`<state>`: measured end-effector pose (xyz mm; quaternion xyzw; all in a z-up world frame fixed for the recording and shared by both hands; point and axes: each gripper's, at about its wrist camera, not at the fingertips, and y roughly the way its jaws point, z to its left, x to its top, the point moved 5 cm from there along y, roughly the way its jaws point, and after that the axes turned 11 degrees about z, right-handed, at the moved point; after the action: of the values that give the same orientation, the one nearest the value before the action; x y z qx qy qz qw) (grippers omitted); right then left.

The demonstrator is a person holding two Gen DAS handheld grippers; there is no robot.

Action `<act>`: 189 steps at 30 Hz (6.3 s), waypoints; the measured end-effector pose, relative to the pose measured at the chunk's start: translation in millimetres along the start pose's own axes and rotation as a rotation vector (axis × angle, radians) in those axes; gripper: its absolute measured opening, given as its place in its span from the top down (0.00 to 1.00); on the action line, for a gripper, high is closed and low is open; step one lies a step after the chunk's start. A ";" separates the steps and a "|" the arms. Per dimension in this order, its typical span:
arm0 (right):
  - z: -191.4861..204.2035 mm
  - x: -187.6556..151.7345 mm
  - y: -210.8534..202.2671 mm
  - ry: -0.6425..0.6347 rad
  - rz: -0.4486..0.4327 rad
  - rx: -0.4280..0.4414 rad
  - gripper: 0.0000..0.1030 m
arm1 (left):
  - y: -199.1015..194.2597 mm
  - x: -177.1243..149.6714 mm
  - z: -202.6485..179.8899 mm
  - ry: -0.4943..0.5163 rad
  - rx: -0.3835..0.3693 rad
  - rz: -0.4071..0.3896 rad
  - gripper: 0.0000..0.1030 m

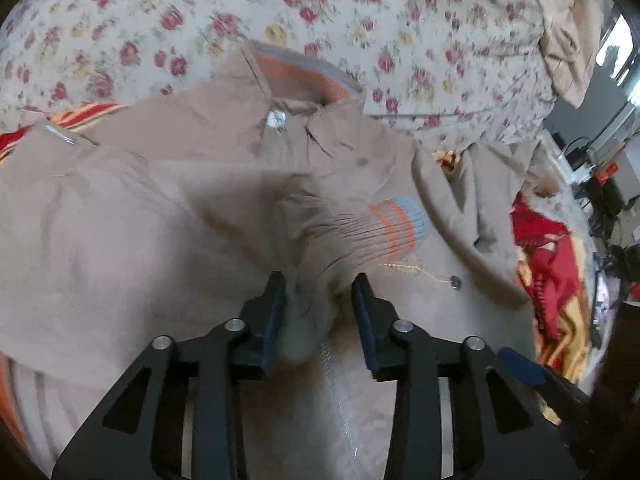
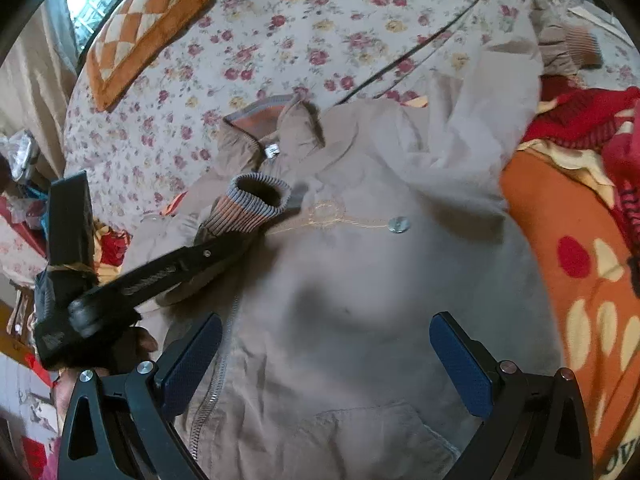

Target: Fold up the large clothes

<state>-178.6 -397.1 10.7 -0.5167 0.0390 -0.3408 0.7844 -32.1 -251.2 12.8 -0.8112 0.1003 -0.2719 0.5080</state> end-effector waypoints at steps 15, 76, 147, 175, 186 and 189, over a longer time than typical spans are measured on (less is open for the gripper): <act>60.9 55.7 82.9 -0.009 0.089 0.154 0.07 | -139.9 -66.3 202.9 -0.363 0.454 -0.340 0.45; 3.4 99.8 47.3 -0.098 -0.061 -0.228 0.54 | -37.8 -47.0 155.0 -0.185 0.492 -0.135 0.45; -141.5 79.2 -29.1 0.277 -0.103 -0.182 0.33 | 4.2 -44.3 64.7 -0.059 0.366 -0.129 0.37; -244.9 244.4 -72.5 0.037 -0.168 -0.669 0.48 | 11.7 -42.3 60.9 -0.038 0.345 -0.126 0.22; -165.5 221.5 -128.3 -0.240 -0.362 -0.897 0.74 | 10.0 -41.9 61.7 -0.044 0.332 -0.135 0.22; -115.6 207.1 -160.5 -0.365 -0.473 -0.935 0.74 | 3.0 -43.0 61.3 -0.050 0.320 -0.151 0.22</act>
<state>-147.5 -644.3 151.8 -0.8553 -0.0675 -0.3591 0.3674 -34.3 -186.5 -24.9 -0.7316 -0.0181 -0.3016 0.6111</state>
